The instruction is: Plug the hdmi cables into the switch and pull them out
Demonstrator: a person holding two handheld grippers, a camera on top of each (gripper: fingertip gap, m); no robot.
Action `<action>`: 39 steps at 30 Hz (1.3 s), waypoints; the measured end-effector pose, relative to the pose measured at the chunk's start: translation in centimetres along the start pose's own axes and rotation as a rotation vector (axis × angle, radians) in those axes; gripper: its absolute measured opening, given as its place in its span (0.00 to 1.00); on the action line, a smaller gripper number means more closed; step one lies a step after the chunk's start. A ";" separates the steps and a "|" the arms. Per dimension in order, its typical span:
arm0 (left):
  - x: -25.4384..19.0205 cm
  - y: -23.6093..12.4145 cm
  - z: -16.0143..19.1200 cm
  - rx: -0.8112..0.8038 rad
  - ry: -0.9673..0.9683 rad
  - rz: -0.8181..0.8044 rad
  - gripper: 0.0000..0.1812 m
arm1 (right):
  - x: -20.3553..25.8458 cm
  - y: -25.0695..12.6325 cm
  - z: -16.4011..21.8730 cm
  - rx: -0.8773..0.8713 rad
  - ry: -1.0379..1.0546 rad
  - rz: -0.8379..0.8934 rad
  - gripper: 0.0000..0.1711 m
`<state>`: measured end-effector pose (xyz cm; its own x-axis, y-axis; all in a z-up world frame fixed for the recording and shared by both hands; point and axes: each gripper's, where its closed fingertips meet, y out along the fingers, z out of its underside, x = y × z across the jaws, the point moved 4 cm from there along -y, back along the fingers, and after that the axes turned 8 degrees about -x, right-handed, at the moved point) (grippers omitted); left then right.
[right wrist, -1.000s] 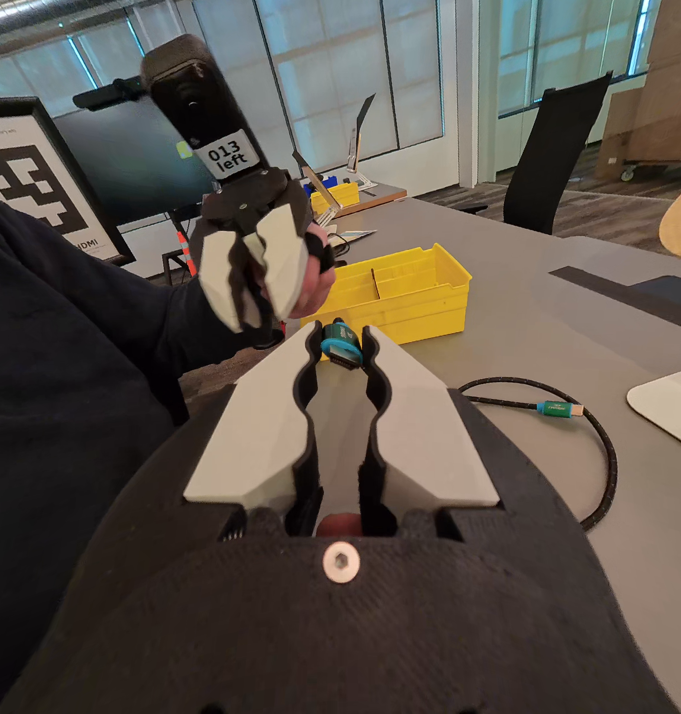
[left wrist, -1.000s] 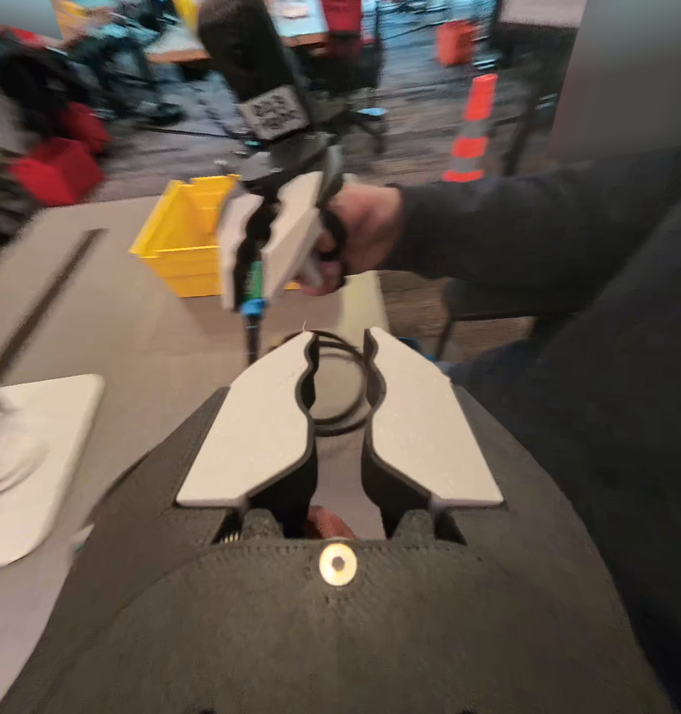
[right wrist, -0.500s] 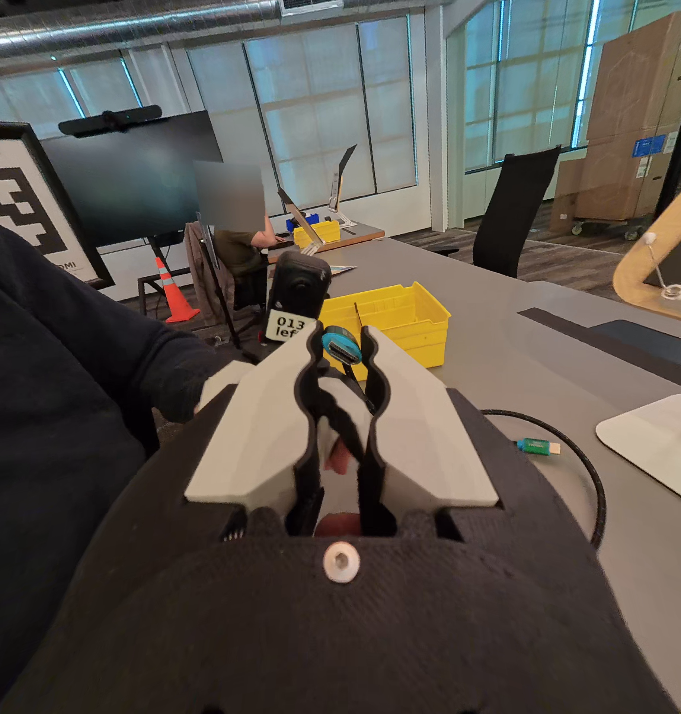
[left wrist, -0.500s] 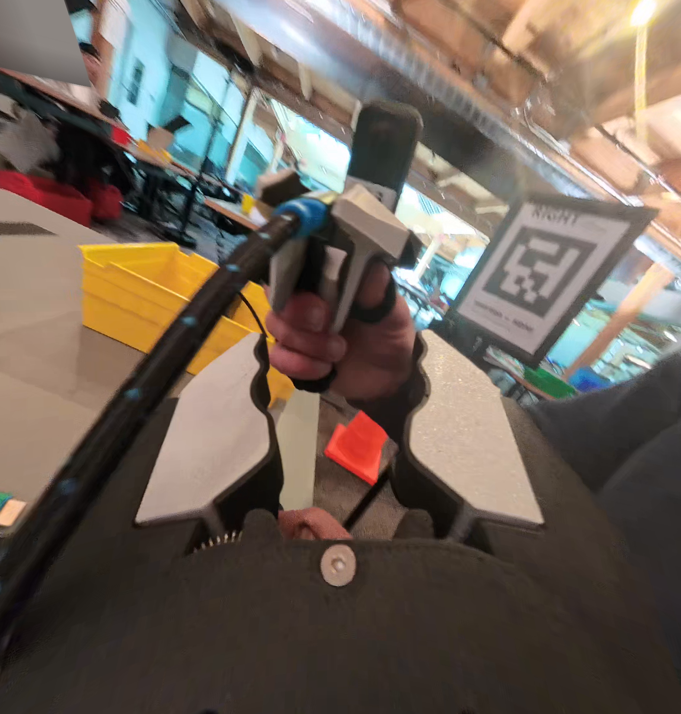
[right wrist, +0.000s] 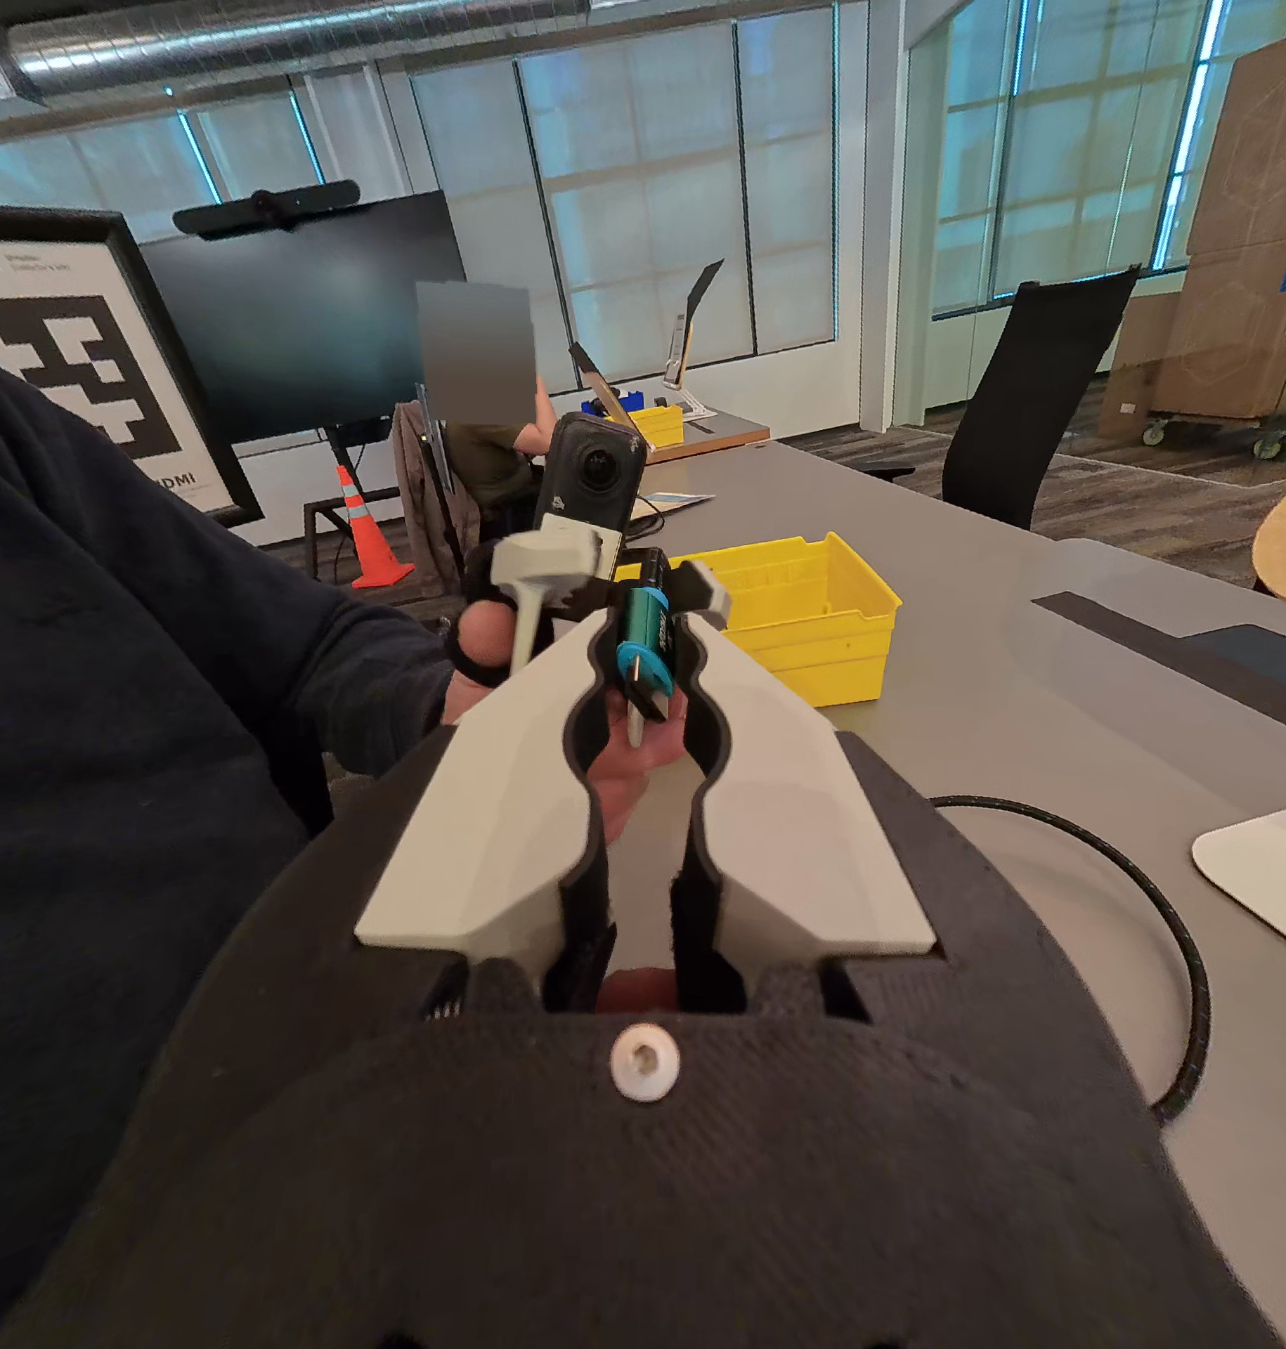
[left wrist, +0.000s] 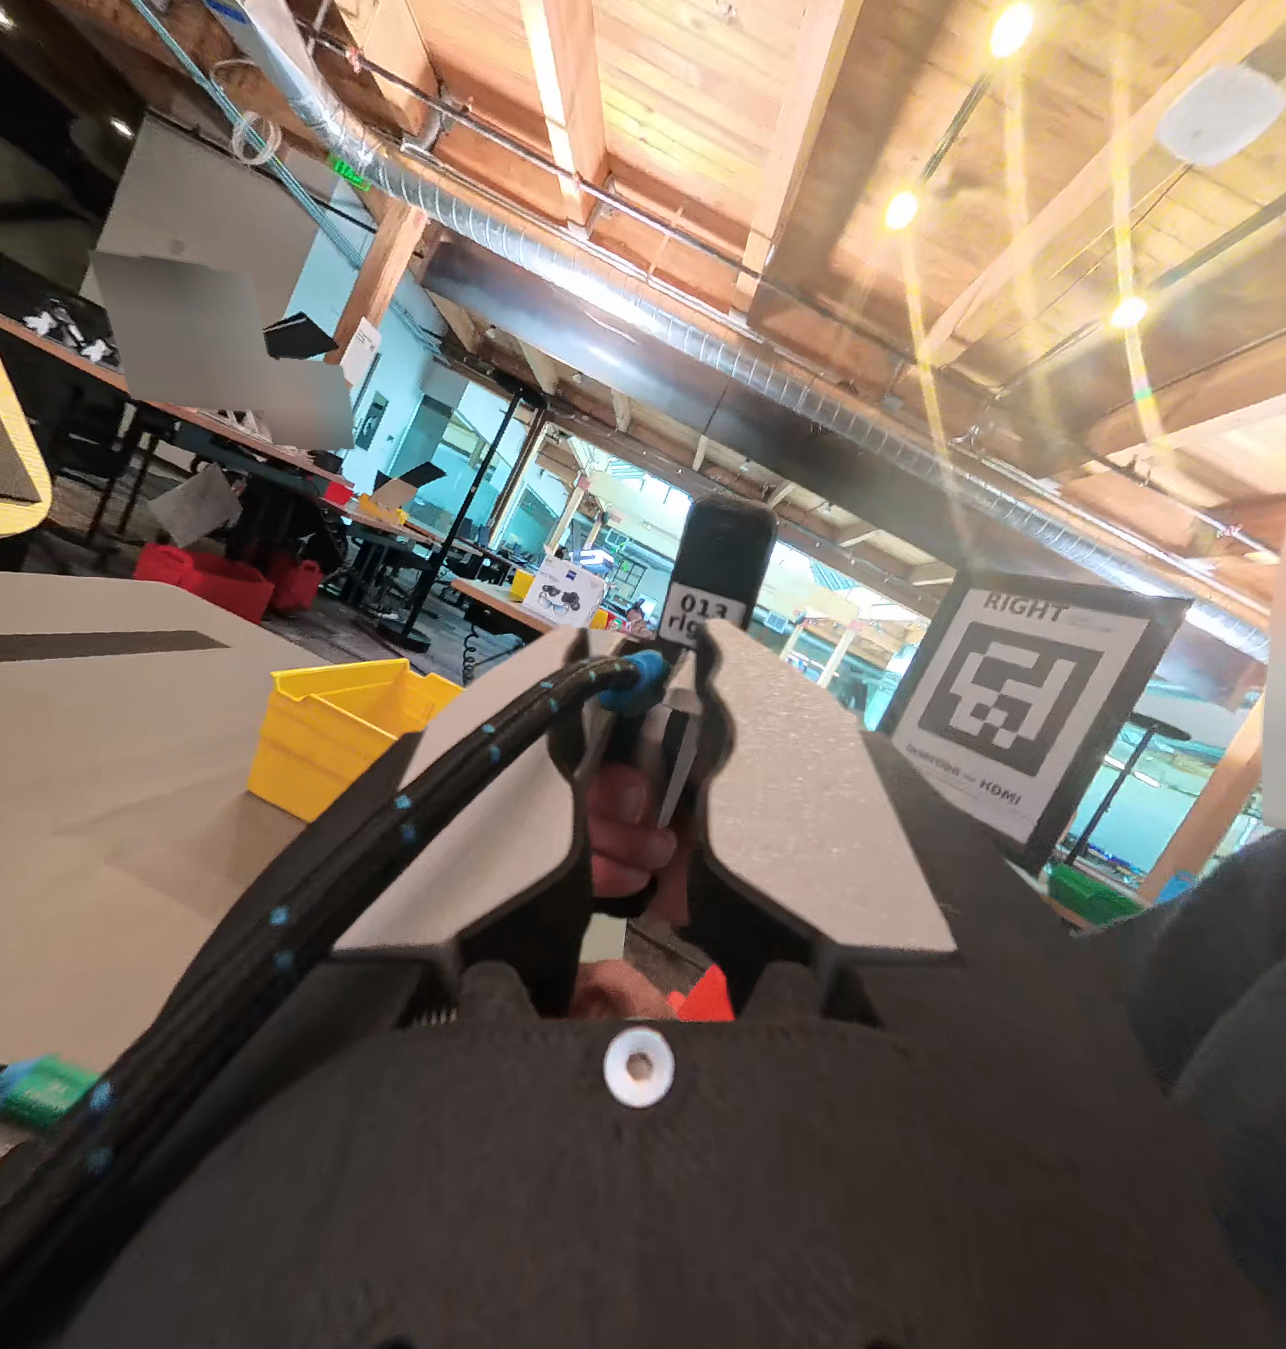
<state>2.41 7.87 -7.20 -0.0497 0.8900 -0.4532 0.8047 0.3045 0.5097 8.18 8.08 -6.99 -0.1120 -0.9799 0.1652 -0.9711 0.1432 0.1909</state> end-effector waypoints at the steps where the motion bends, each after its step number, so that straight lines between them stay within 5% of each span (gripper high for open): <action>1: 0.1 -0.1 0.1 0.007 0.003 0.008 0.10 | 0.1 0.0 0.0 0.010 -0.003 -0.002 0.07; 18: -0.6 -0.2 -0.5 0.109 0.382 0.058 0.06 | -0.1 -1.4 -0.2 0.003 0.119 -0.088 0.09; 27: -1.4 -0.4 -0.5 0.149 0.588 0.120 0.06 | 0.7 -0.6 1.1 -0.049 0.460 -0.284 0.19; 30: -1.7 -0.4 -0.6 0.156 0.625 0.138 0.08 | 0.6 -0.3 1.4 -0.099 0.527 -0.314 0.13; 39: -1.1 -0.6 -0.9 0.166 0.596 0.127 0.07 | 0.3 0.1 1.5 -0.069 0.340 -0.206 0.09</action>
<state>1.42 7.05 -6.32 -0.2304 0.9665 0.1135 0.9046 0.1697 0.3911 7.78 7.60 -8.39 0.1714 -0.8886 0.4255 -0.9482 -0.0314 0.3163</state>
